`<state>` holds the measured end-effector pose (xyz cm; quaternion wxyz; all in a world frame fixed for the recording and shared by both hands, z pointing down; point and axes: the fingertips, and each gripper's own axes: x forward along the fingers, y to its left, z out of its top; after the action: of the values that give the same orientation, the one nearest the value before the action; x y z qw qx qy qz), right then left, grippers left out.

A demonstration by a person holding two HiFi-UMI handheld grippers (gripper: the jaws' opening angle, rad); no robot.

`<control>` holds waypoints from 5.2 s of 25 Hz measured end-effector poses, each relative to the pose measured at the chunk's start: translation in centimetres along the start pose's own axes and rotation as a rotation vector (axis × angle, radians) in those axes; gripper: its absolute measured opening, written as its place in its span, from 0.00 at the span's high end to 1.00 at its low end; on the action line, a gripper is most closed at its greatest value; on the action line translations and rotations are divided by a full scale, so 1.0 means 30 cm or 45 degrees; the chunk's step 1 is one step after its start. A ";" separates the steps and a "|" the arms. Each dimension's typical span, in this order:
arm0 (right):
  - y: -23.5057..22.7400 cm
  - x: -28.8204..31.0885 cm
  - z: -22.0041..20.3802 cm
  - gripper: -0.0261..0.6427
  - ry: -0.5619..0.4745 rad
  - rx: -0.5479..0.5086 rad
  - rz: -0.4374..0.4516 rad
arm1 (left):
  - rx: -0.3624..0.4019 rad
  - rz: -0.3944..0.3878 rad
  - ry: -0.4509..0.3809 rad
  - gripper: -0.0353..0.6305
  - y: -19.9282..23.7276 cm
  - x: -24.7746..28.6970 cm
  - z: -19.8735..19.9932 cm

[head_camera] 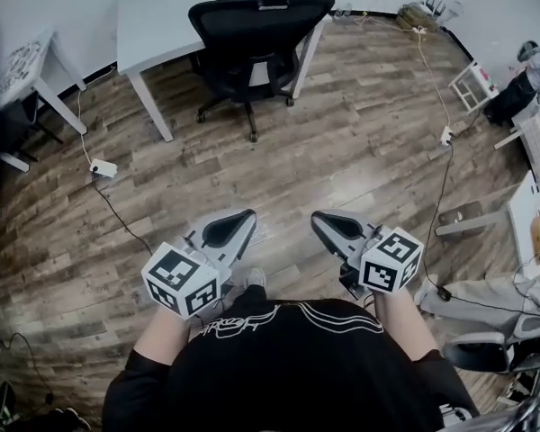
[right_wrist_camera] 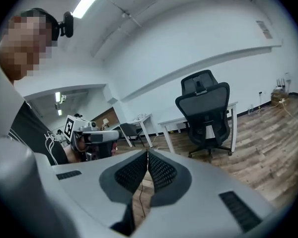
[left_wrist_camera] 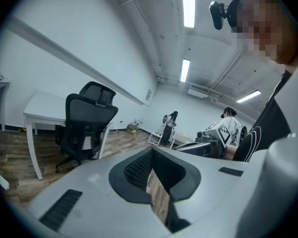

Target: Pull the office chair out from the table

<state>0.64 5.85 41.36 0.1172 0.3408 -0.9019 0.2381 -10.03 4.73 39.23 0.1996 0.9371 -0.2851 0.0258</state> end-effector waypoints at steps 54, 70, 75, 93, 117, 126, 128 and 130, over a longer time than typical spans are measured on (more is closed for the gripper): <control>-1.549 0.629 1.187 0.90 -0.114 -0.433 -0.102 | 0.456 0.522 0.076 0.61 1.355 0.919 0.806; -1.835 0.853 1.275 0.62 0.372 -1.117 -0.274 | 0.923 0.314 0.686 0.60 1.719 0.931 0.818; -1.887 0.902 1.221 0.62 0.640 -1.397 -0.136 | 0.988 0.233 0.860 0.60 1.769 0.939 0.779; -1.926 0.948 1.100 0.71 1.120 -1.548 0.147 | 1.091 -0.075 1.234 0.75 1.765 0.960 0.680; -1.864 0.973 1.076 0.73 1.171 -1.604 0.024 | 1.067 -0.022 1.336 0.79 1.809 0.900 0.652; -1.791 0.918 1.021 0.73 1.173 -1.586 0.021 | 0.941 -0.004 1.368 0.77 1.760 0.853 0.624; -1.759 0.900 0.994 0.73 1.150 -1.588 0.019 | 0.947 0.024 1.378 0.76 1.736 0.829 0.604; -1.724 0.875 0.970 0.73 1.114 -1.592 0.023 | 0.947 0.048 1.377 0.76 1.709 0.805 0.588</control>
<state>14.46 -57.51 44.25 0.6331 0.0783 -0.7429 -0.2027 -18.90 -53.64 45.36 -0.0231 0.7933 -0.1329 0.5937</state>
